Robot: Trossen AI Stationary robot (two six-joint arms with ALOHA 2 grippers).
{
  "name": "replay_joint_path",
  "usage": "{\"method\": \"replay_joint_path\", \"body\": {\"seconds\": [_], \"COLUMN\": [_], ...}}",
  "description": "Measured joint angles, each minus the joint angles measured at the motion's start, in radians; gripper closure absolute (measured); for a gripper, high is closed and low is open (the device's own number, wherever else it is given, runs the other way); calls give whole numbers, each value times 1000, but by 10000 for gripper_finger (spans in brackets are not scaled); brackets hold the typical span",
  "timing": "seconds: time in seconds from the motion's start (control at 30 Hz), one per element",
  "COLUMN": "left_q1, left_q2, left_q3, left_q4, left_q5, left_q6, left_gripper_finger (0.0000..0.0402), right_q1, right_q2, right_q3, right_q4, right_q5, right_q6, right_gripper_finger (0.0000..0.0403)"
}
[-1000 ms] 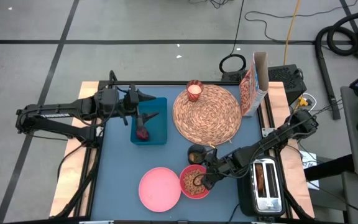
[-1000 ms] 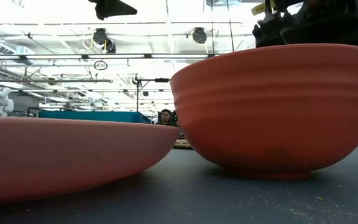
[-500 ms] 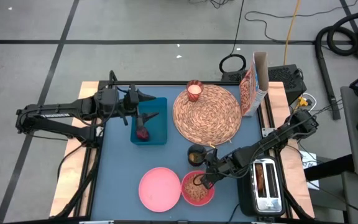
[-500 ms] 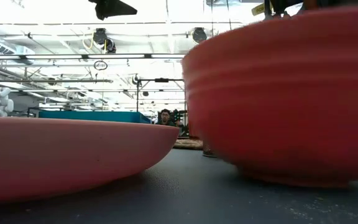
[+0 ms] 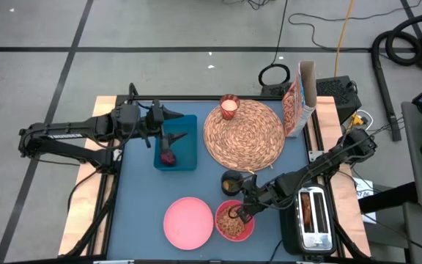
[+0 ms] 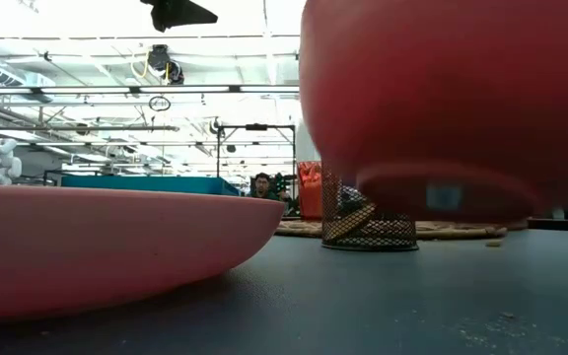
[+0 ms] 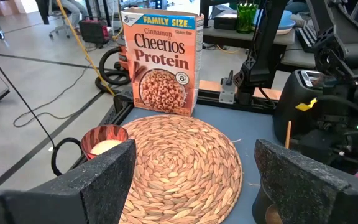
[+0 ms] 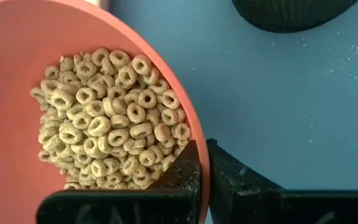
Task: Arrange a breakfast setting
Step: Put the pink bowl with cereals to the bottom right side of the brown placemat
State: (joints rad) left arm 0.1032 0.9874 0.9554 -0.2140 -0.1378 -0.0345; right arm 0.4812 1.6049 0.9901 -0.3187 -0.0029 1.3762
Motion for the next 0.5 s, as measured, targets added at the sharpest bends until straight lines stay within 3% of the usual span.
{"method": "replay_joint_path", "body": {"seconds": [0.5], "left_q1": [0], "left_q2": [0], "left_q3": [0], "left_q4": [0], "left_q5": [0], "left_q6": [0], "left_gripper_finger": [69], "right_q1": [-10], "right_q2": [-297], "right_q3": [0], "right_q4": [0], "right_q5": [2], "right_q6": [102], "right_gripper_finger": [400]}}
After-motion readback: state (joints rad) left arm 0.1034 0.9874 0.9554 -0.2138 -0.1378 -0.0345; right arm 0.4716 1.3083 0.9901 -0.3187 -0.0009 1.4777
